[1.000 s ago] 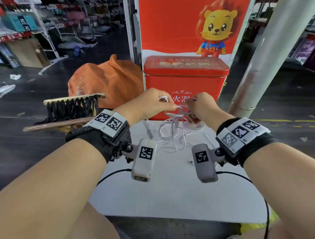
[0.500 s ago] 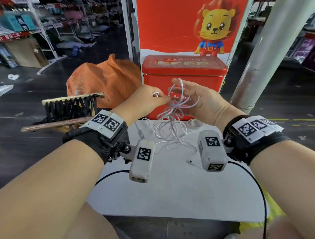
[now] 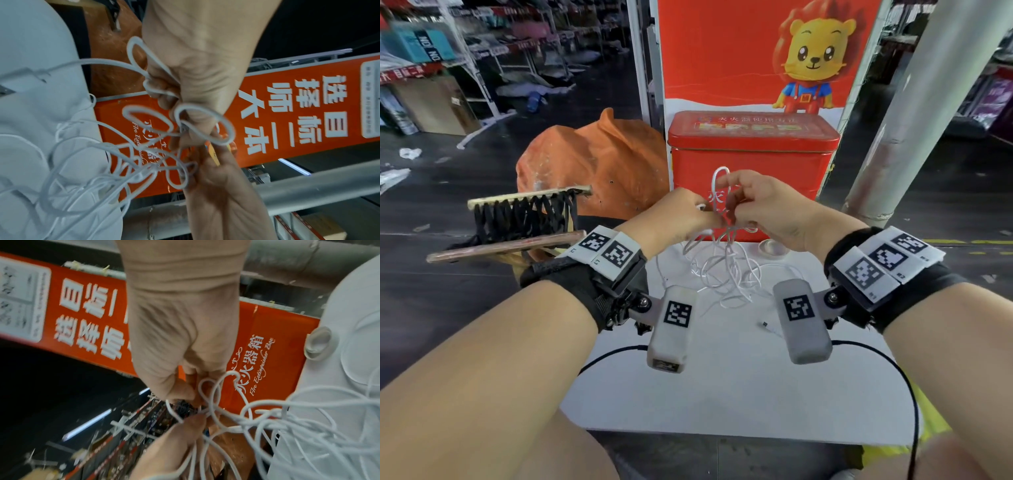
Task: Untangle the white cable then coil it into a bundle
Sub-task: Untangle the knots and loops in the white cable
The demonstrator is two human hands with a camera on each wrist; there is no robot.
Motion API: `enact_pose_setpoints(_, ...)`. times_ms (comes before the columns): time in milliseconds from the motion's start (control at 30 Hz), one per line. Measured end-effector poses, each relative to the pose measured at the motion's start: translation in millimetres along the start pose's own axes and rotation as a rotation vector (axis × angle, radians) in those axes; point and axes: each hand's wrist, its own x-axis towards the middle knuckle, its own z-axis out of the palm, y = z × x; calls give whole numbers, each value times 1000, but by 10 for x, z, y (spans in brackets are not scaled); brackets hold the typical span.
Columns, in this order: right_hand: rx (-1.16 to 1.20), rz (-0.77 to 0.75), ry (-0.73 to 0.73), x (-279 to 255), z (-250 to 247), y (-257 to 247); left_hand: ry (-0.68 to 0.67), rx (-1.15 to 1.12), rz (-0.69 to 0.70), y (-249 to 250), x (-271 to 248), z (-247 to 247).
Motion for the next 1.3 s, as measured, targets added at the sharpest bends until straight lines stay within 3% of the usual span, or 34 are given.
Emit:
enact_pose_setpoints(167,184,79,163,-4,-132,61,5,-54,42,-84,-26,-84)
enact_pose_setpoints(333,72,176,85,-35,-161,81,70,-84,73,-107,-36,-133)
enact_pose_setpoints(533,227,50,13,-38,-86,81,114,-85,69,-100,-36,-119)
enact_pose_setpoints(733,94,32,68,-32,-42,49,84,-189,19,-186,-65,-158)
enact_pose_setpoints(833,119,38,39,-31,-32,39,108,-137,70,-198,-67,-148)
enact_pose_setpoints(933,237,75,114,1,-24,34,107,-139,153,-161,-96,-118)
enact_pose_setpoints(1000,111,89,118,3,-19,42,102,-128,201,-145,-98,-94)
enact_pose_setpoints(1067,-7,78,28,-25,3,42,130,-125,225,-125,-97,-92)
enact_pose_setpoints(1200,1,16,-125,-104,7,32,191,-137,191,-137,-80,-113)
enact_pose_setpoints(1300,-57,-6,16,-98,10,46,158,-150,132,-139,-73,-102)
